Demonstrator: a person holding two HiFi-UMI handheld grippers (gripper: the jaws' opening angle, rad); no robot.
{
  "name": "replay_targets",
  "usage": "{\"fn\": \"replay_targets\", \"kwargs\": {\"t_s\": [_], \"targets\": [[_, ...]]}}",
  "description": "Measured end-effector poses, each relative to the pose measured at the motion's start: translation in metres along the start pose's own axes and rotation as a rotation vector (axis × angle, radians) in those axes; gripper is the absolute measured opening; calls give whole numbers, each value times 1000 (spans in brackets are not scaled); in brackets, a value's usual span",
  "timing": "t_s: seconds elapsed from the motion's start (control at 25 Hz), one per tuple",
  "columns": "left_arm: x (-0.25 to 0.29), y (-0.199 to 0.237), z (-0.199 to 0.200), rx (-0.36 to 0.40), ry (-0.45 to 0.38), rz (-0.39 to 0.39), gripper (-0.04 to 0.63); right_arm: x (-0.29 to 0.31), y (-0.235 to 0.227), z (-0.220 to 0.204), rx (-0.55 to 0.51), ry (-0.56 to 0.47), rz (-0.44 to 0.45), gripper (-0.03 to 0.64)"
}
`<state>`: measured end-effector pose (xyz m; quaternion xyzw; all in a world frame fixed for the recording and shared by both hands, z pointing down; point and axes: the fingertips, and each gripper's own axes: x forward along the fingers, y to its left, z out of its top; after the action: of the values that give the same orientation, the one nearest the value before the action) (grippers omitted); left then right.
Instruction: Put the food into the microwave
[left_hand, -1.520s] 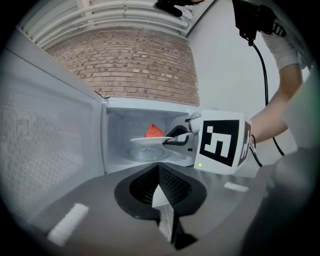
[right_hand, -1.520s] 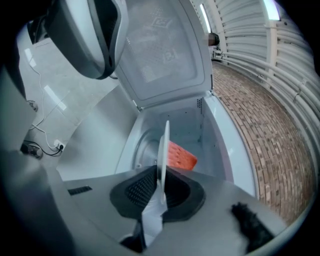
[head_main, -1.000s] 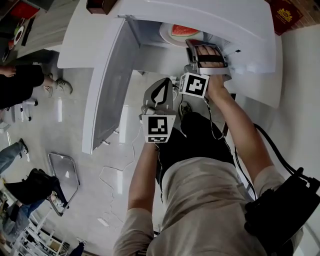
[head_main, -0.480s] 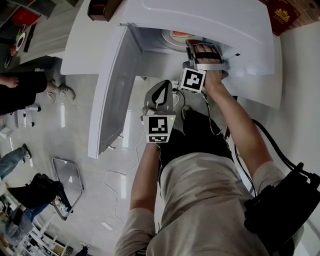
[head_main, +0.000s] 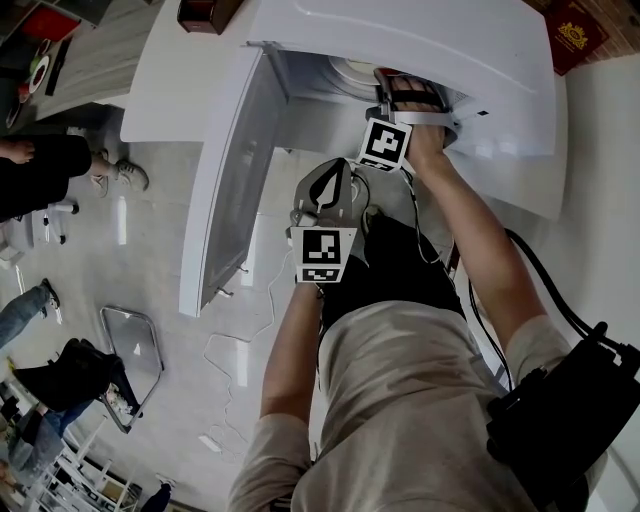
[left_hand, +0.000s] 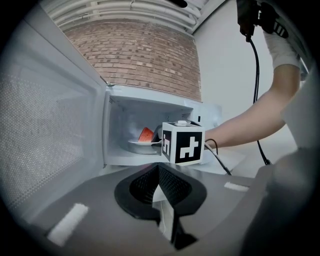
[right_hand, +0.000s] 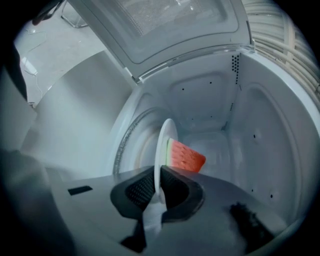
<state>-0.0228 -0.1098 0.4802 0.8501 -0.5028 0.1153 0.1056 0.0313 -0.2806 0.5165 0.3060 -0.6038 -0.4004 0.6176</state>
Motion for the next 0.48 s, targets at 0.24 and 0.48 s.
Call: {"fn": "replay_targets", "kwargs": {"t_s": [0.24,0.48], "targets": [[-4,0,2,-33,31,9,8,7,1,-2,-13,22,61,29],[-7,-5,6,-80,58,14,8,-4,6,0,142,26,306,75]]}}
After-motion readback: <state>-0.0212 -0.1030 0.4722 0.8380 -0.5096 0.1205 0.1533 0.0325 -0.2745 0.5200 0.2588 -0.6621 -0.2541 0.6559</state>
